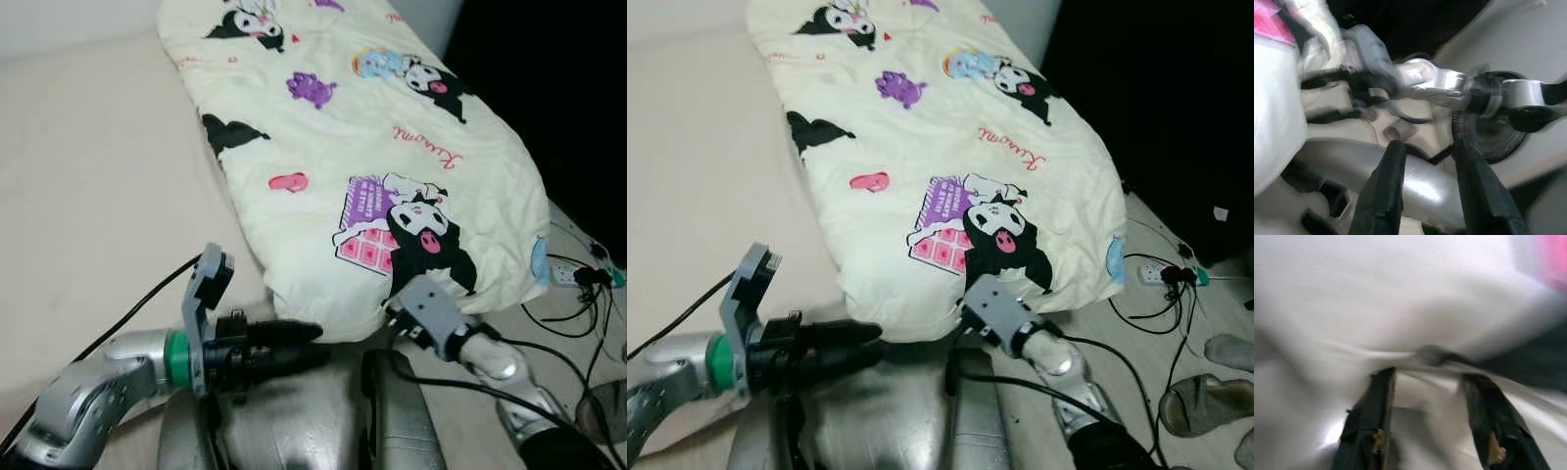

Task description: Clean up the room

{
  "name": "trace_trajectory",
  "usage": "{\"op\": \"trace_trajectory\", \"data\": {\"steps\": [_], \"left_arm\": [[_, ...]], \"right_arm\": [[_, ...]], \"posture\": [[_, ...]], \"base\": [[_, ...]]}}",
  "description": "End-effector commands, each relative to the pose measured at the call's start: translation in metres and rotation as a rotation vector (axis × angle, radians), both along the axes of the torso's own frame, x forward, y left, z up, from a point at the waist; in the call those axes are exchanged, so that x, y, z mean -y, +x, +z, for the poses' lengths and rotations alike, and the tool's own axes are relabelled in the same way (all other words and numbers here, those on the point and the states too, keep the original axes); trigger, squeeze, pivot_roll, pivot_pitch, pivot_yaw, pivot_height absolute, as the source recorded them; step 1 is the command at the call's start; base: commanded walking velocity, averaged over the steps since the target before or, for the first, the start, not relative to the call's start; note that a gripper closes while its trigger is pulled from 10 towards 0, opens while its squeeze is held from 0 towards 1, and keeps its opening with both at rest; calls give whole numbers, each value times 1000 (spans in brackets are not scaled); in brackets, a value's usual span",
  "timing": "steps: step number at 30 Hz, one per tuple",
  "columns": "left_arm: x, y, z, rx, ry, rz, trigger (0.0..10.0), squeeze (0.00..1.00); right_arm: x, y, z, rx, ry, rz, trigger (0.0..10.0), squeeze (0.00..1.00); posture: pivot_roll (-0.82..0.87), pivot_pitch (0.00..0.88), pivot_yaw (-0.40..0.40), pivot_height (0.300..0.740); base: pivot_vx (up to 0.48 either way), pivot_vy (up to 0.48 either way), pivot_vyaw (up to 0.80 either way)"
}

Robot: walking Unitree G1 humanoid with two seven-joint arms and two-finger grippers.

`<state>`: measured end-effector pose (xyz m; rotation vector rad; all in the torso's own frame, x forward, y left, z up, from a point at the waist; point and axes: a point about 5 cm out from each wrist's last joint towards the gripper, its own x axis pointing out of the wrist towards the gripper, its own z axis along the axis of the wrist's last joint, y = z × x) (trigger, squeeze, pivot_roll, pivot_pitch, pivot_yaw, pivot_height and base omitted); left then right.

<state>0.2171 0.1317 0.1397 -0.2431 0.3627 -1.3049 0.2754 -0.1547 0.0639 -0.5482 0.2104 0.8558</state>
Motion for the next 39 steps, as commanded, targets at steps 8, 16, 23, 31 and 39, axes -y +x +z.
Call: {"op": "trace_trajectory", "data": {"steps": [8,16,23,31,39], "left_arm": [[12,73,-2,253,157,567,10000,0],[20,84,60,391,-53,591,10000,0],[21,81,61,528,52,523,10000,0],[39,69,-24,514,406,499,10000,0],[10,59,-85,486,768,519,10000,0]], "right_arm": [[-21,-52,7,-333,80,411,10000,0],[2,17,135,231,468,41,10000,0],[43,36,137,361,588,-314,10000,0],[50,54,49,91,477,-552,10000,0],[-4,38,-14,-213,366,-394,10000,0]], "posture": [[-132,138,60,535],[-133,147,65,535],[-117,147,79,535],[-101,143,90,535],[-76,141,72,535]], "base": [[0,0,0],[0,0,0],[0,0,0],[0,0,0],[0,0,0]]}}
